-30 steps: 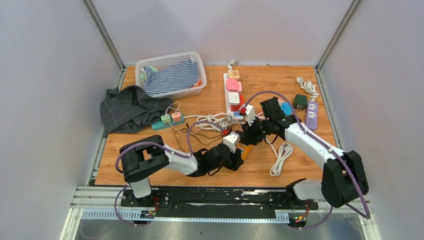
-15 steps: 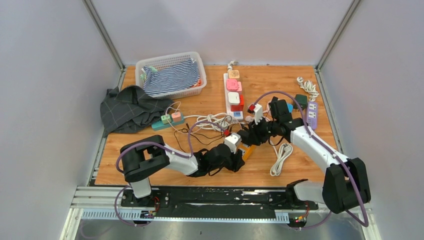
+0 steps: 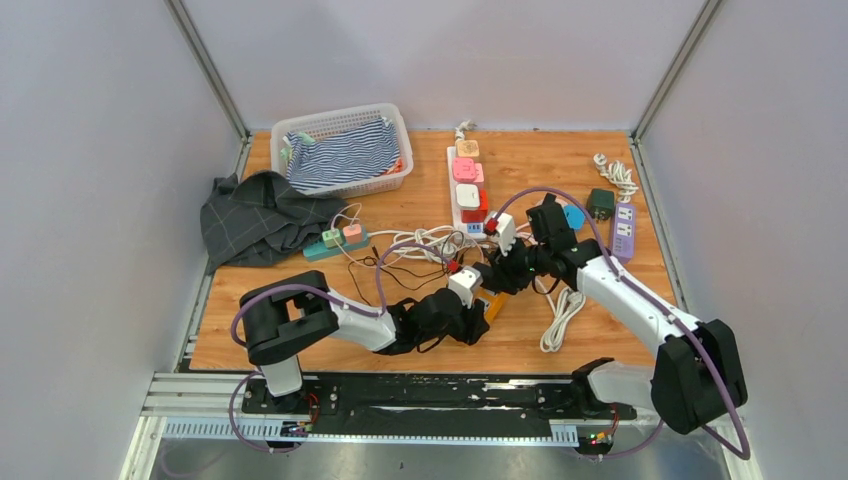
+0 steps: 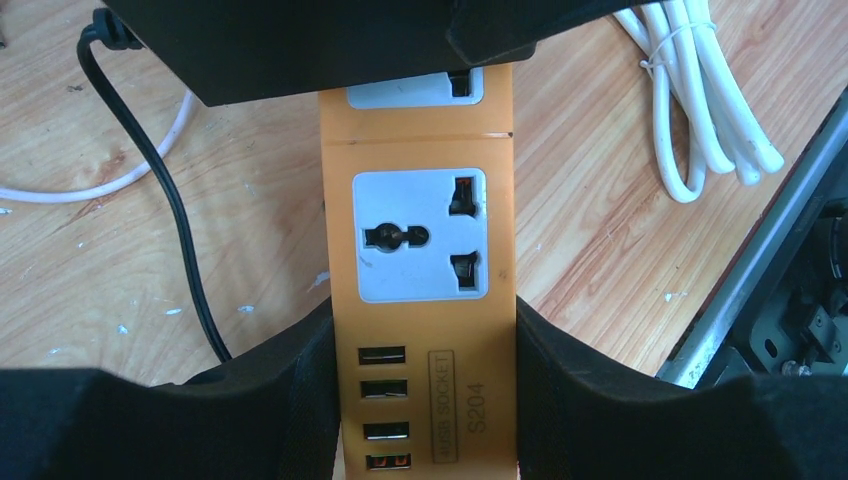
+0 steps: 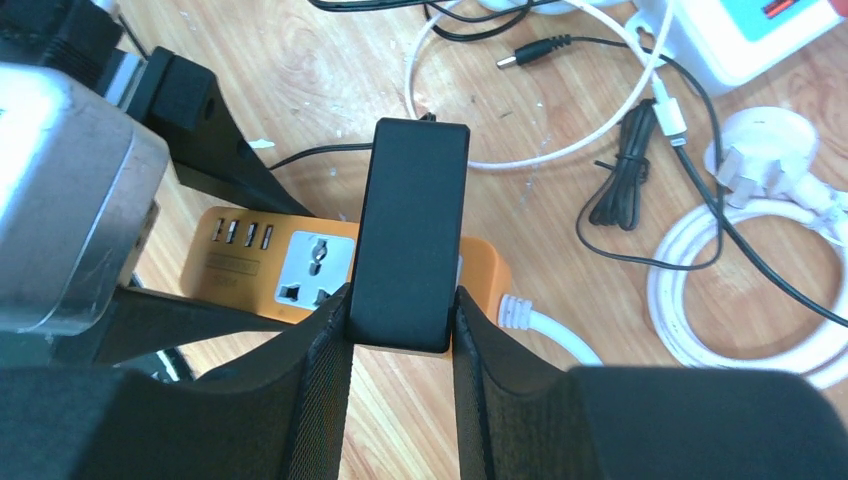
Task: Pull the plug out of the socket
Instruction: Remove the plug from the socket.
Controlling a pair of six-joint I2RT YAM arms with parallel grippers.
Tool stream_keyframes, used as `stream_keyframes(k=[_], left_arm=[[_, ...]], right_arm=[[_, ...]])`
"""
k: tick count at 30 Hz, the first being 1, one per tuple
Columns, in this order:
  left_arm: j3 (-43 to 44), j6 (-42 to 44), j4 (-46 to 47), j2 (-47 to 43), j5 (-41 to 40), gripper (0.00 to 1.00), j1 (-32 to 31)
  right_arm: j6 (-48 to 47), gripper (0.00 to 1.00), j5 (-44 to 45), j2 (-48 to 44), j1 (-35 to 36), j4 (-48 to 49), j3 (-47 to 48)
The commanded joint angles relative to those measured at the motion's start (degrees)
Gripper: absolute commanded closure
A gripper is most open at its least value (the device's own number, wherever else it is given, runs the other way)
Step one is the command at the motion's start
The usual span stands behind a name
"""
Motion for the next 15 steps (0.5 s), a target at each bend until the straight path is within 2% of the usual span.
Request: stream_keyframes(k=[1, 2, 3, 6, 7, 8, 11, 12, 15], left_arm=[[-0.9, 1.6, -7.9, 3.7, 3.8, 1.00, -0.9], [-0.9, 1.5, -7.9, 3.7, 3.7, 1.00, -0.9], [-1.0, 1.5, -7.9, 3.7, 3.7, 1.00, -1.0], [-0.5, 1.6, -7.9, 4.2, 4.1, 1.00, -1.0], [-0.3, 1.7, -7.9, 4.5, 4.3, 1.00, -1.0], [-0.2, 1.8, -7.9, 4.7, 4.5, 1.00, -1.0], [-0.2, 1.5, -7.9, 4.7, 4.6, 1.00, -1.0], [-0.3, 1.4, -7.9, 4.7, 4.6, 1.00, -1.0], [-0.3, 1.4, -7.9, 4.5, 4.5, 1.00, -1.0]], right_arm=[[1.7, 1.00, -0.8, -1.4, 5.9, 0.8, 1.3], [3.0, 1.00, 1.4, -1.0, 4.1, 1.1, 2.0], [4.0, 1.00, -1.8, -0.8, 1.9, 0.6, 2.5], [3.2, 1.00, -22.5, -1.7, -0.8, -1.7, 2.4], [2.3, 1.00, -25.4, -2.7, -0.7, -2.2, 2.4], [1.9, 1.00, -24.9, -3.9, -0.6, -1.6, 2.0], [3.6, 1.00, -3.8, -6.7, -1.0, 3.8, -0.8], [4.3, 1.00, -5.4, -6.2, -2.5, 3.8, -0.8], [3.4, 1.00, -21.3, -1.4, -3.7, -1.2, 1.4]])
